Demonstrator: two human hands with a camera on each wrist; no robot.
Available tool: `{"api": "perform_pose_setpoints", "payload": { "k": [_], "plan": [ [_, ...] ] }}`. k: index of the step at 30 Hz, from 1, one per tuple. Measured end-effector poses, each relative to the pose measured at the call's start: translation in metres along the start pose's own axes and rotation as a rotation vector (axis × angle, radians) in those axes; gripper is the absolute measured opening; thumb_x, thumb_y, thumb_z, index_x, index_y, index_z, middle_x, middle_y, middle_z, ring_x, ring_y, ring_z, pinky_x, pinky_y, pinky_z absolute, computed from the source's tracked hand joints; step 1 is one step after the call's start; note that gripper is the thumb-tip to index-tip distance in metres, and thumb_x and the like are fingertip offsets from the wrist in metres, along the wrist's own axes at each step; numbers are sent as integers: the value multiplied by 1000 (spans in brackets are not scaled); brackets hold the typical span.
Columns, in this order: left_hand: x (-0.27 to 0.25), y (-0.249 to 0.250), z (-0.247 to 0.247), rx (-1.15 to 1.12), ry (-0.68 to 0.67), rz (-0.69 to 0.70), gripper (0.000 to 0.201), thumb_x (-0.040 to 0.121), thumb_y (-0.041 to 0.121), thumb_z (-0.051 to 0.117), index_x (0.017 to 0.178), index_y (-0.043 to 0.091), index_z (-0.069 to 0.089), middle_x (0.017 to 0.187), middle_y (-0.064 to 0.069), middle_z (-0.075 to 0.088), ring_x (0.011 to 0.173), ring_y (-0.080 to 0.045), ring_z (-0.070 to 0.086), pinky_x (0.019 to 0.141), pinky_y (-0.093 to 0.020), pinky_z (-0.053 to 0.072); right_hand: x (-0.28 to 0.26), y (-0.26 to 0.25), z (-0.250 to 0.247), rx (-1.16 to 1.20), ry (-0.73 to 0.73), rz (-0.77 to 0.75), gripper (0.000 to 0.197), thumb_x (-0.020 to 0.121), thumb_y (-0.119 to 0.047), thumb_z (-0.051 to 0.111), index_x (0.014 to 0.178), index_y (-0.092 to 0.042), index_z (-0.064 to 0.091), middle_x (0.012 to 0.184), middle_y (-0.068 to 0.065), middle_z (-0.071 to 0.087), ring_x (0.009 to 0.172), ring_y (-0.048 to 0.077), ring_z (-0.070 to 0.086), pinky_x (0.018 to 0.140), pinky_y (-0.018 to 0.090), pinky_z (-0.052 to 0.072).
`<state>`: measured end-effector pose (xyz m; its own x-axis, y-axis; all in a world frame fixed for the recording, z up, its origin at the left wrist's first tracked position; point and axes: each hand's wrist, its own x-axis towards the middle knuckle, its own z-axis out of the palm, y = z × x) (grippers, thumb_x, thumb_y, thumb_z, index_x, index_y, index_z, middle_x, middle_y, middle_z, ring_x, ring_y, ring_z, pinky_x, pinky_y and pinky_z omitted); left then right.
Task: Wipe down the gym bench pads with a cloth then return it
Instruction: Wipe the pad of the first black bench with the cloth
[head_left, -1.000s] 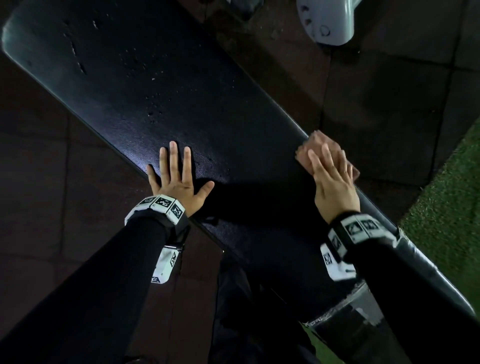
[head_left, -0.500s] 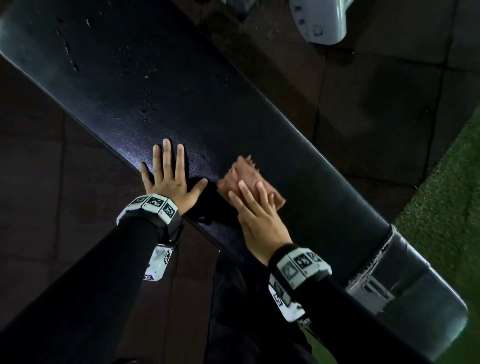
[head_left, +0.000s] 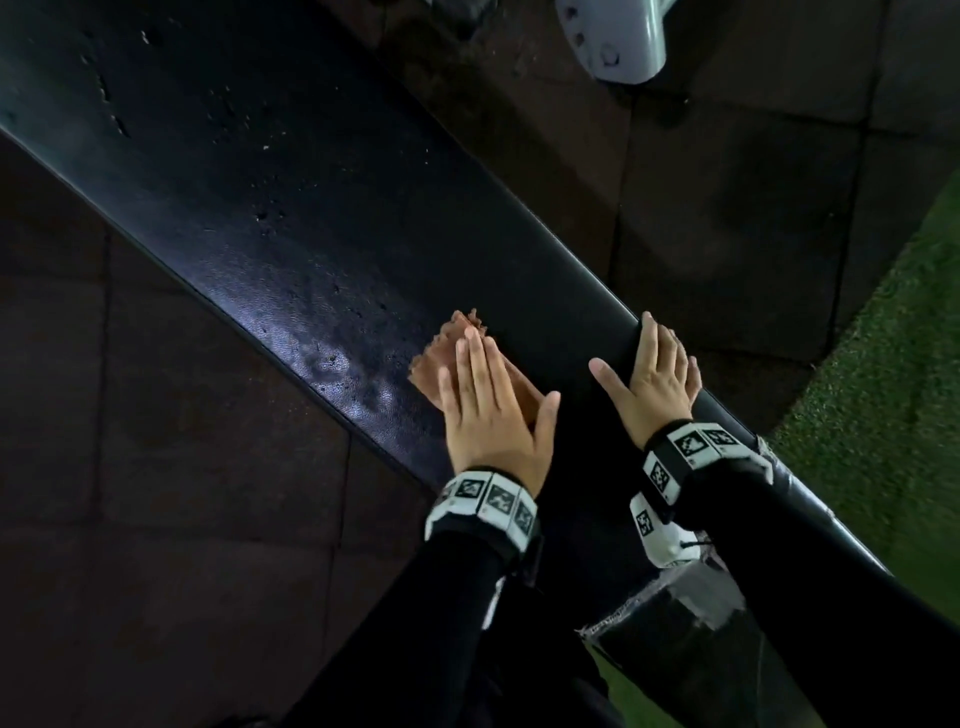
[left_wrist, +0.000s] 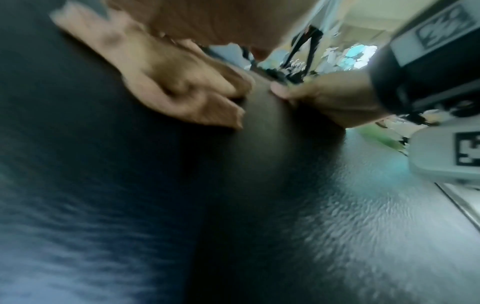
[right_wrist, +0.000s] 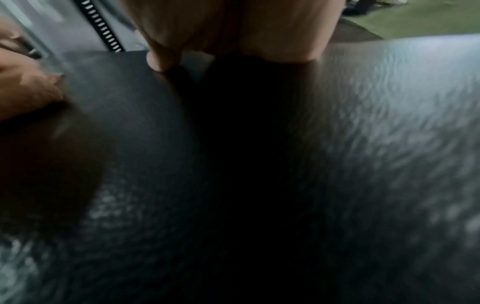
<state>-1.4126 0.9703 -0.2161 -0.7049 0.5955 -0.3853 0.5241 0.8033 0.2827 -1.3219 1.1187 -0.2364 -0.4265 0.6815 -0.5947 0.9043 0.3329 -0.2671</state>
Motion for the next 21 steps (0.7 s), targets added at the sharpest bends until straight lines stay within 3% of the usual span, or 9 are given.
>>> {"api": "perform_pose_setpoints", "payload": {
  "k": [3,6,9,12,16,21],
  "plan": [
    [12,8,9,19,-3,-64,78,95,55,27,149,2,8,158,-13,4,146,-26,1,119,-45,5,4,2,-1,30,-39,10,82,85,-65,38,147,-30,-4,154,-2,6,143,17,0,116,40,-5],
    [39,-5,2,116,33,-53,73,96,54,22,151,8,7,159,-9,2,146,-28,-1,119,-46,0,6,4,-1,44,-45,7,82,85,-67,38,146,-32,-4,153,-2,7,142,17,2,115,40,-5],
    [69,-37,-12,132,79,-76,71,96,54,22,151,13,5,160,-6,-1,145,-35,-4,116,-47,-7,7,7,1,45,-26,-8,82,84,-68,38,146,-33,-3,152,-2,8,142,17,3,115,40,-5],
    [77,-81,-26,96,144,-218,70,96,53,24,152,15,4,160,-7,-2,144,-40,-5,115,-51,-5,9,9,3,54,-35,-16,81,83,-69,37,144,-36,-4,152,-4,6,141,15,1,114,39,-7],
    [45,-115,-22,32,208,-308,68,98,47,28,151,10,9,159,-12,2,143,-43,-2,115,-53,0,11,11,5,51,-51,-18,81,80,-72,33,143,-39,-7,152,-6,4,141,15,-1,114,39,-8],
    [-19,-76,11,-8,160,-244,67,96,42,30,147,-1,23,155,-21,16,140,-49,11,112,-58,7,12,12,6,52,-46,-16,80,81,-71,33,142,-39,-7,152,-6,3,141,16,-1,114,40,-8]
  ]
}}
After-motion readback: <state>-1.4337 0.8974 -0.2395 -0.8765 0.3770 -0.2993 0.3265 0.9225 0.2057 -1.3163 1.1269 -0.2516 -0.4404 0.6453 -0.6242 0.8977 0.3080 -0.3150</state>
